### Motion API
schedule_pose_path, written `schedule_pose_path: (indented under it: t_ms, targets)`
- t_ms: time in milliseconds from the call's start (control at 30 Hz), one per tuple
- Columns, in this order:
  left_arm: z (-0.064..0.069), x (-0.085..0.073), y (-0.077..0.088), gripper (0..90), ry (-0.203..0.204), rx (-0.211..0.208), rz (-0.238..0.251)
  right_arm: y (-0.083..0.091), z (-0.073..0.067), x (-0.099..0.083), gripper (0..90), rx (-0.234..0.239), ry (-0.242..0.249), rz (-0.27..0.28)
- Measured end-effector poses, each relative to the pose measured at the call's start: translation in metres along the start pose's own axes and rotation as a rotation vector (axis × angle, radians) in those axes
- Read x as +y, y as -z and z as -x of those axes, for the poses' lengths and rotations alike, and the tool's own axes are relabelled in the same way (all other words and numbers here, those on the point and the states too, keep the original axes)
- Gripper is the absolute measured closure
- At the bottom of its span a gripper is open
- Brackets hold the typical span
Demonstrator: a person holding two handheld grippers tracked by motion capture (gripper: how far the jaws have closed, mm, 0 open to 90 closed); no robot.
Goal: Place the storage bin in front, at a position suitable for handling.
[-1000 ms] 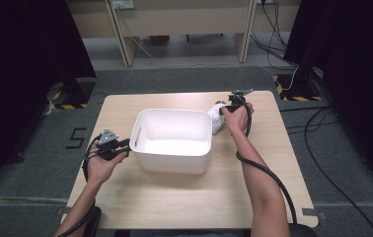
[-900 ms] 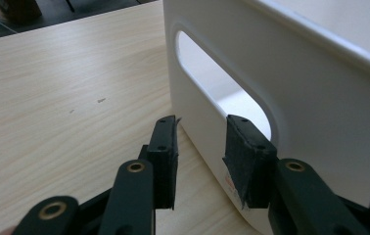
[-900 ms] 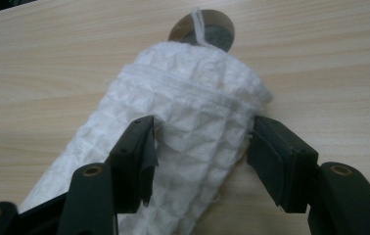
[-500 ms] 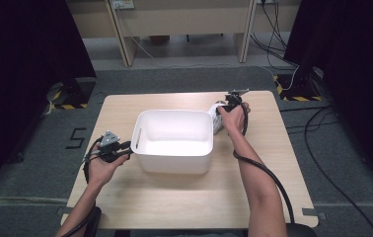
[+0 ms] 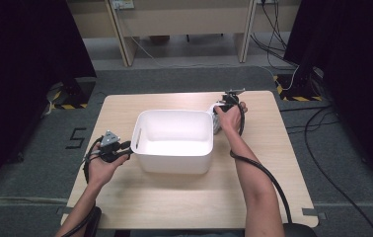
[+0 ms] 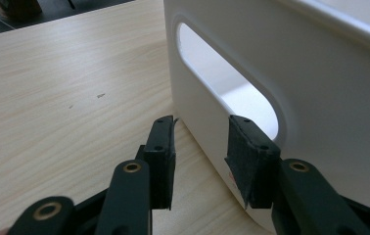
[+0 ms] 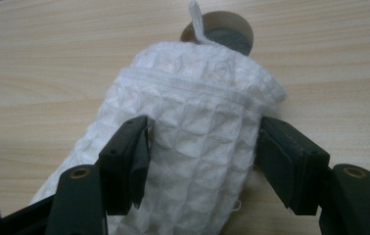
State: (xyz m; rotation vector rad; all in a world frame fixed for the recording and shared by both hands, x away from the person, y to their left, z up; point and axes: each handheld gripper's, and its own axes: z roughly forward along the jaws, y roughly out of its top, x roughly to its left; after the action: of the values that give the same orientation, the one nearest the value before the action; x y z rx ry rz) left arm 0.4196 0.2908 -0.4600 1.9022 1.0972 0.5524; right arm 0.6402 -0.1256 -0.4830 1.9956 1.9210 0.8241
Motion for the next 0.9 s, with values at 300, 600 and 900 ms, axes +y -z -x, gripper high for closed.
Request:
schedule_pose_path:
  t_ms: [300, 600, 900]
  targets:
    - [-0.001, -0.001, 0.0, 60.9, 0.006, -0.004, 0.004, -0.007, 0.001, -0.005, 36.6, -0.017, 0.025, 0.001]
    - [-0.006, 0.0, 0.004, 60.0, 0.018, 0.015, 0.017, -0.006, -0.001, -0.007, 63.8, 0.004, 0.097, 0.002]
    - [-0.015, 0.003, 0.016, 58.8, 0.05, 0.061, 0.071, 0.004, 0.005, -0.006, 81.3, 0.041, 0.146, -0.021]
